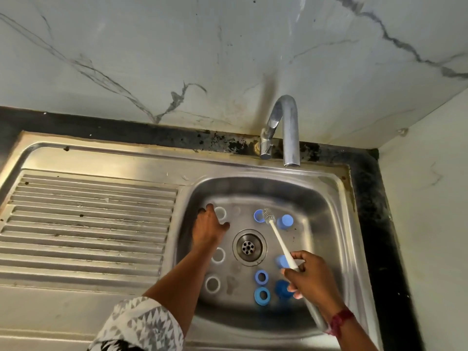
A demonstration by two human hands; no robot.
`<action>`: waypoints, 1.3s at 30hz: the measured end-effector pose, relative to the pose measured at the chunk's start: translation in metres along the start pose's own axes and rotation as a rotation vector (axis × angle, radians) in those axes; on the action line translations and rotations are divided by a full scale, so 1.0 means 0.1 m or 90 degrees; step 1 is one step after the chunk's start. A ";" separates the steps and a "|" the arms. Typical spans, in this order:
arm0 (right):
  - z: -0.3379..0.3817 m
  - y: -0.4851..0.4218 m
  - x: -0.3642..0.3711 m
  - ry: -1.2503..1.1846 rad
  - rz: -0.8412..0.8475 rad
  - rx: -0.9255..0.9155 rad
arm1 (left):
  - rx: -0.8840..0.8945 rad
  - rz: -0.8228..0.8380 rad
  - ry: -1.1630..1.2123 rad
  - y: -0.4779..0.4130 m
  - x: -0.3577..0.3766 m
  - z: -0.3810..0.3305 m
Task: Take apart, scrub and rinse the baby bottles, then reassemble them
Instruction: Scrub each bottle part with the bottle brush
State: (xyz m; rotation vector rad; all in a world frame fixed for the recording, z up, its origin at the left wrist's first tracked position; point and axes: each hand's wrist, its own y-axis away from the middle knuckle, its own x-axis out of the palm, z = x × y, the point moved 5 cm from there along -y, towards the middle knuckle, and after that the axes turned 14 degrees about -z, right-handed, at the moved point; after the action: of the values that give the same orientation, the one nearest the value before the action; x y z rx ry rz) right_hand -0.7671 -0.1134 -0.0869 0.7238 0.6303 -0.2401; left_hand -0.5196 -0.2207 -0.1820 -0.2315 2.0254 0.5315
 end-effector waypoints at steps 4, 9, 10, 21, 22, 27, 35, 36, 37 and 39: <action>0.02 0.04 -0.01 -0.008 0.026 0.000 | 0.017 -0.018 -0.018 -0.05 0.03 0.03; 0.05 0.04 -0.08 0.021 0.037 -0.038 | 0.043 -0.057 0.036 -0.05 -0.03 0.01; 0.07 0.04 -0.13 0.022 0.033 -0.054 | 0.051 -0.061 0.062 -0.03 -0.06 -0.02; 0.20 0.45 -1.01 0.038 0.006 -0.295 | 0.132 -0.077 0.275 0.42 -0.56 -0.29; 0.20 0.51 -1.09 0.045 -0.003 -0.329 | 0.134 -0.079 0.287 0.47 -0.60 -0.30; 0.03 0.65 -1.29 0.146 -0.042 -0.452 | 0.078 -0.010 0.470 0.70 -0.71 -0.24; -0.19 0.68 -1.52 0.147 -0.041 -0.493 | 0.049 0.090 0.653 0.93 -0.76 -0.20; -0.19 0.69 -1.57 0.149 -0.036 -0.497 | 0.045 0.087 0.676 0.93 -0.78 -0.18; -0.19 0.69 -1.61 0.143 -0.033 -0.504 | 0.038 0.086 0.696 0.93 -0.80 -0.17; -0.19 0.71 -1.66 0.120 -0.031 -0.516 | 0.030 0.098 0.720 0.97 -0.85 -0.19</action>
State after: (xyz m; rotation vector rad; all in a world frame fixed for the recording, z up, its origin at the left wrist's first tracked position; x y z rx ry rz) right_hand -0.8777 -0.0491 0.0423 -0.0520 0.8472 0.0506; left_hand -0.5293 -0.1485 -0.0744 -0.4066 3.1690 0.4880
